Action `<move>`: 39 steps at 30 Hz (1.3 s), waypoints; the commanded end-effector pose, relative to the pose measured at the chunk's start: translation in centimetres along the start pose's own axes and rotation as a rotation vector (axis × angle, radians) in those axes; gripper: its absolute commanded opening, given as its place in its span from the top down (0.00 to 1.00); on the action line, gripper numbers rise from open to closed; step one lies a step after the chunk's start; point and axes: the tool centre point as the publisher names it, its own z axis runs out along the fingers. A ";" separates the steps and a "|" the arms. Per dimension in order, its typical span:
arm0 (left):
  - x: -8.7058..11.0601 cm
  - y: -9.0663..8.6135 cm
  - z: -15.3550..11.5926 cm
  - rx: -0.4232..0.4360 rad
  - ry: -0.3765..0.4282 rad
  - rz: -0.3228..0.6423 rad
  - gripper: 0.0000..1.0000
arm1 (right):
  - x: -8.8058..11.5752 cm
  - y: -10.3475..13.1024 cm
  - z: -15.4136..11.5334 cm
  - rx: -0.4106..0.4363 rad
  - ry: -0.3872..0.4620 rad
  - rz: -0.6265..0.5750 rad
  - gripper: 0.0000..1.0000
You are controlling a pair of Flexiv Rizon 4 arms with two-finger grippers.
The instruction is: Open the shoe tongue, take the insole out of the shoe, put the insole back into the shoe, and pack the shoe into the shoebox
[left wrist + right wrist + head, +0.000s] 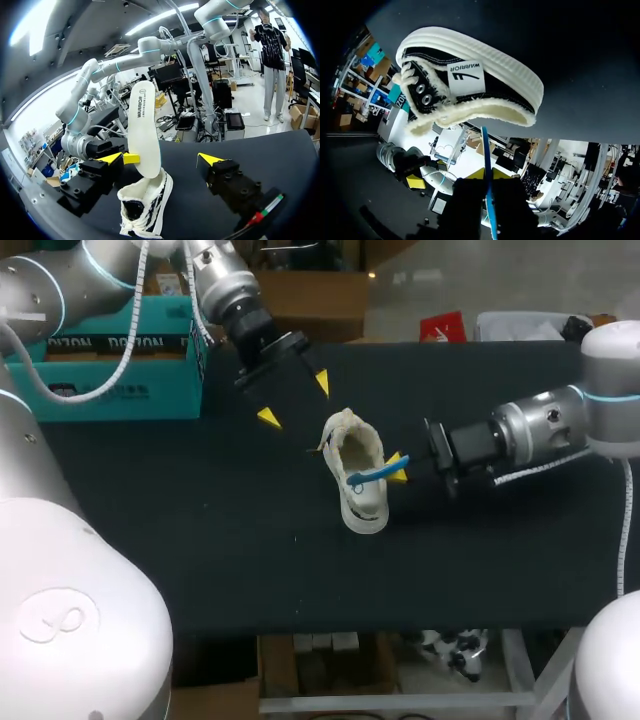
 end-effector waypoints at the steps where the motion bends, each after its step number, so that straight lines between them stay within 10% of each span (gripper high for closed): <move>1: 1.8 -2.2 3.5 -0.161 -0.202 0.009 0.00 | 0.0 0.3 0.3 0.004 0.019 -0.014 1.00; 9: 2.3 -4.5 5.0 -0.309 -0.333 -0.048 0.00 | 0.5 0.4 0.4 -0.018 0.063 -0.026 1.00; 39: 2.9 -2.8 6.2 -0.302 -0.413 -0.015 0.00 | 0.1 1.6 1.7 -0.087 0.226 -0.083 1.00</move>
